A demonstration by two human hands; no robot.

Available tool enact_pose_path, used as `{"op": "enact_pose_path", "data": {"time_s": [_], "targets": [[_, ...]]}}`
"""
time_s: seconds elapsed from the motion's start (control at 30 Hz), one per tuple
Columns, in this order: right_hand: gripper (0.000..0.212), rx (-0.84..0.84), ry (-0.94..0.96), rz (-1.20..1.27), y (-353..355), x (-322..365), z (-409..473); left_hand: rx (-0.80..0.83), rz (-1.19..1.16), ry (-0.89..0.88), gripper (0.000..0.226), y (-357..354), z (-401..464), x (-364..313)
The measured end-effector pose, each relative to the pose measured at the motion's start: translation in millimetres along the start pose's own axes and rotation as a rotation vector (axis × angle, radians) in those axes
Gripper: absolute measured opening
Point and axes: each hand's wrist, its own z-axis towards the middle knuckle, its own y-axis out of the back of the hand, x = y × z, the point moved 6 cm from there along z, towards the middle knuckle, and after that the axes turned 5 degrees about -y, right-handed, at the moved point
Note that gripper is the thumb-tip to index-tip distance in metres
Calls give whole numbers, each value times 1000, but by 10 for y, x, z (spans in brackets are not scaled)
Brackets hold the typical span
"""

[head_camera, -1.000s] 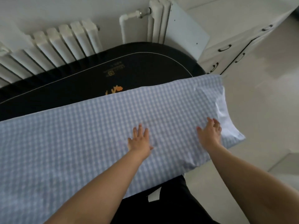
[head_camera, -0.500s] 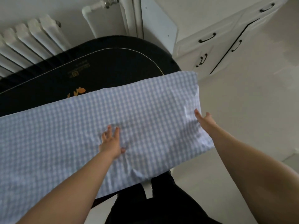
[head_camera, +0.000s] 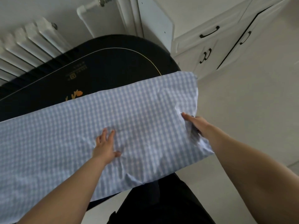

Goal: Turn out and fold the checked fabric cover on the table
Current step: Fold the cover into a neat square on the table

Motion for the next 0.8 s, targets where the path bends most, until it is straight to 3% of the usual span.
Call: {"op": "enact_pose_path", "data": {"time_s": [0.1, 0.17, 0.37, 0.43, 0.63, 0.73, 0.8], "targets": [[60, -10, 8, 109, -21, -34, 58, 7, -15, -3, 98, 6, -3, -5], [64, -77, 26, 41, -47, -11, 40, 15, -20, 4, 98, 14, -16, 2], [40, -372, 141, -722, -92, 421, -204, 14, -44, 12, 97, 3, 2, 22], [37, -409, 215, -826, -220, 572, -281, 3, -67, 15, 97, -7, 4, 41], [20, -596, 681, -972, -732, 1176, -818, -44, -118, 64, 107, 74, 25, 99], [23, -688, 969, -887, -949, 1577, -1171, -84, -179, 131, 104, 199, 77, 195], [27, -757, 994, -787, -958, 1796, -1247, -138, -233, 184, 100, 297, 138, 306]]}}
